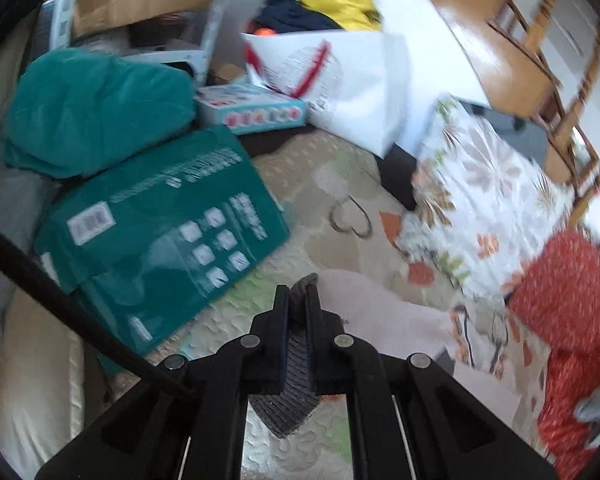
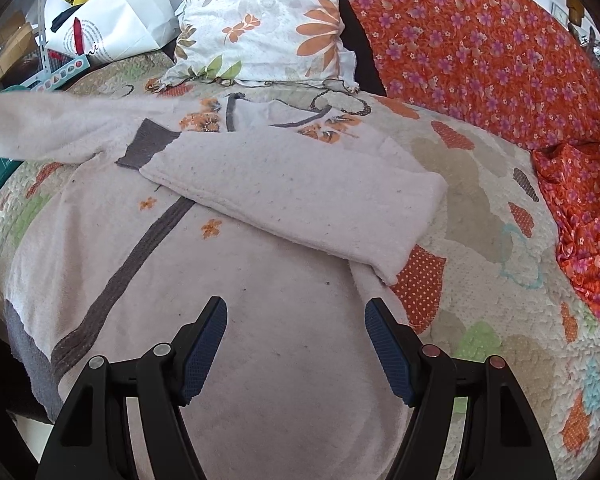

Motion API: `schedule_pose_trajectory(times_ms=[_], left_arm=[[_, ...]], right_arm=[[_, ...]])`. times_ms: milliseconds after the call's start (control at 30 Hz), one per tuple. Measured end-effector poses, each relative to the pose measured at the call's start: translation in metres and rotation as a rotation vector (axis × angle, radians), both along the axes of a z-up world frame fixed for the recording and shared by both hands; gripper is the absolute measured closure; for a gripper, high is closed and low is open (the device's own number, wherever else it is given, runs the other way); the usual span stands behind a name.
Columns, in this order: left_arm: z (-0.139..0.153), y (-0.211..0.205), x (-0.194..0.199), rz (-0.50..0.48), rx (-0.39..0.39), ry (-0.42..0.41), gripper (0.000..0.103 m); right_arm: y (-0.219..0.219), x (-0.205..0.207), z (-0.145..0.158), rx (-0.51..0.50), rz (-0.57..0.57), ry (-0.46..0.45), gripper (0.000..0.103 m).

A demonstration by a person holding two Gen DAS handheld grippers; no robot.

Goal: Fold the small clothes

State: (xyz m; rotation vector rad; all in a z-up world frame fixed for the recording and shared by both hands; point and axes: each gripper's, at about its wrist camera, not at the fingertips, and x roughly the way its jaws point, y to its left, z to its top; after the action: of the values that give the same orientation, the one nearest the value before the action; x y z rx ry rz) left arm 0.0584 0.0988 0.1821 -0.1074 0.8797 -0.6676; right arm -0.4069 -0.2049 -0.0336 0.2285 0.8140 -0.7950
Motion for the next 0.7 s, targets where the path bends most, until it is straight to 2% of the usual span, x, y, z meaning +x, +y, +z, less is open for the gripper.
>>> schedule_pose_trajectory(times_ms=[100,233,400,567,633,700], left_arm=[[-0.003,-0.028,-0.024,-0.096,-0.014,0.036,0.097],[0.002,-0.089,-0.069,-0.249,-0.018,0.038,0.097],[0.008,-0.189,-0.157,-0.496,-0.058,0.05,0.097],[-0.012,-0.283,-0.257,-0.742,-0.062,0.091,0.096],[-0.025,-0.309,-0.285,-0.814,-0.053,0.137,0.09],[-0.034,-0.321,-0.304,-0.856,-0.059,0.182,0.074]], right_arm=[[-0.002,-0.002,0.003,0.001,-0.005,-0.01,0.027],[-0.007,-0.013,0.016,-0.008,-0.034,-0.055,0.027],[-0.023,-0.037,0.035,-0.012,-0.113,-0.123,0.027],[-0.044,-0.065,0.043,-0.016,-0.211,-0.151,0.027],[-0.053,-0.076,0.045,-0.024,-0.26,-0.147,0.027],[-0.061,-0.088,0.047,-0.027,-0.297,-0.153,0.027]])
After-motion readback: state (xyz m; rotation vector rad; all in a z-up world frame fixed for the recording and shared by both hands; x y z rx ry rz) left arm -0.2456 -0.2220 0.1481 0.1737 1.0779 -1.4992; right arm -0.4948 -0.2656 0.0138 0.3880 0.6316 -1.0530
